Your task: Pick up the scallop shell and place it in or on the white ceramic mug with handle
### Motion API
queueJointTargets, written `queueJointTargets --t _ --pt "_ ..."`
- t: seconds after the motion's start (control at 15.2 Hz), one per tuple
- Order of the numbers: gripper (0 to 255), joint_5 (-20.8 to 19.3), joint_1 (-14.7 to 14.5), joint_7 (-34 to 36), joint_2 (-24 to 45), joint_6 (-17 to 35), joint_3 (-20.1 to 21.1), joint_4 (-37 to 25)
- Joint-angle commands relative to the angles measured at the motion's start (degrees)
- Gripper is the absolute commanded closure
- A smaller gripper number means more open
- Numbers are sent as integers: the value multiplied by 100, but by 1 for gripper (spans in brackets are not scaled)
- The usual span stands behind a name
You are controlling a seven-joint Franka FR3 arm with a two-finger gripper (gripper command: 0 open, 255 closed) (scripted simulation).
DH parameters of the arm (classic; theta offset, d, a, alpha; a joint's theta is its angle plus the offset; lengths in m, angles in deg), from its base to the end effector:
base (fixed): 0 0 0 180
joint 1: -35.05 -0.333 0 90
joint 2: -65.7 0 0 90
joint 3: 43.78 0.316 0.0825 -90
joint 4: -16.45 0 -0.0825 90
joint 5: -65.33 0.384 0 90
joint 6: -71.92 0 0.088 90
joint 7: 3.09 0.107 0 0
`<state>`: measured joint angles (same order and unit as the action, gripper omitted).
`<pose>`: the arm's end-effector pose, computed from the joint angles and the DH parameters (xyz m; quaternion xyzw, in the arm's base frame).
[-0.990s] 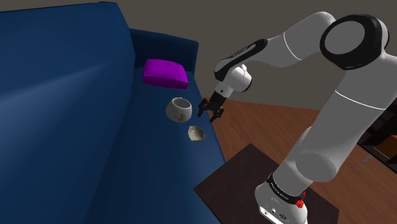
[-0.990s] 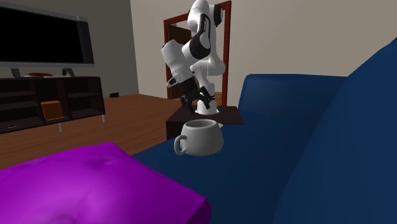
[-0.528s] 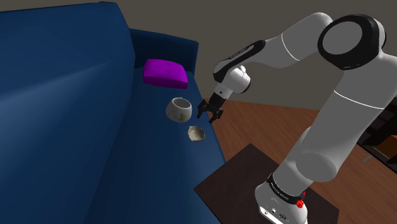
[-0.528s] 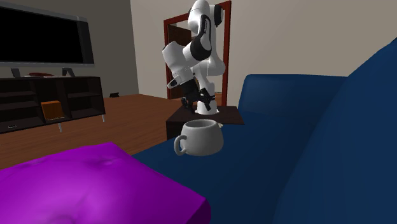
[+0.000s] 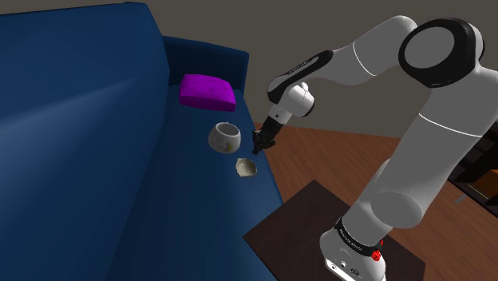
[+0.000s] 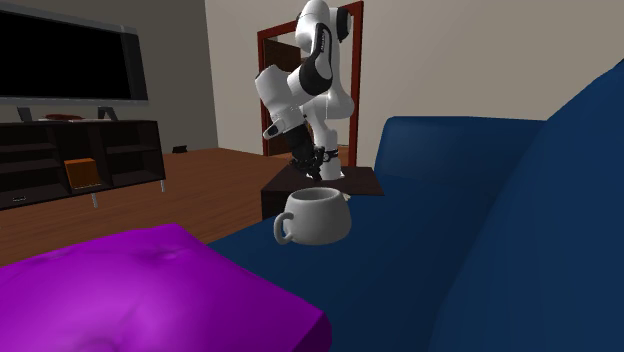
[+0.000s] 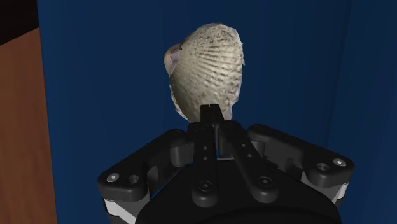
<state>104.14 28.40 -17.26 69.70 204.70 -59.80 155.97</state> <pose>0.4645 -0.0657 0.2648 -0.9509 0.2081 0.0395 0.2257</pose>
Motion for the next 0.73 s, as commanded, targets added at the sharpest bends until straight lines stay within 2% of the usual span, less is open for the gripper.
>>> queueJointTargets --t 0.0,0.13,0.2,0.46,0.66 --pt "255 0 0 0 0 0 0 0" --pt "255 0 0 0 0 0 0 0" --pt "0 0 0 0 0 0 0 0" --pt "0 -580 -57 -157 589 -173 27 -152" --pt "0 -389 -87 -276 757 16 102 -107"
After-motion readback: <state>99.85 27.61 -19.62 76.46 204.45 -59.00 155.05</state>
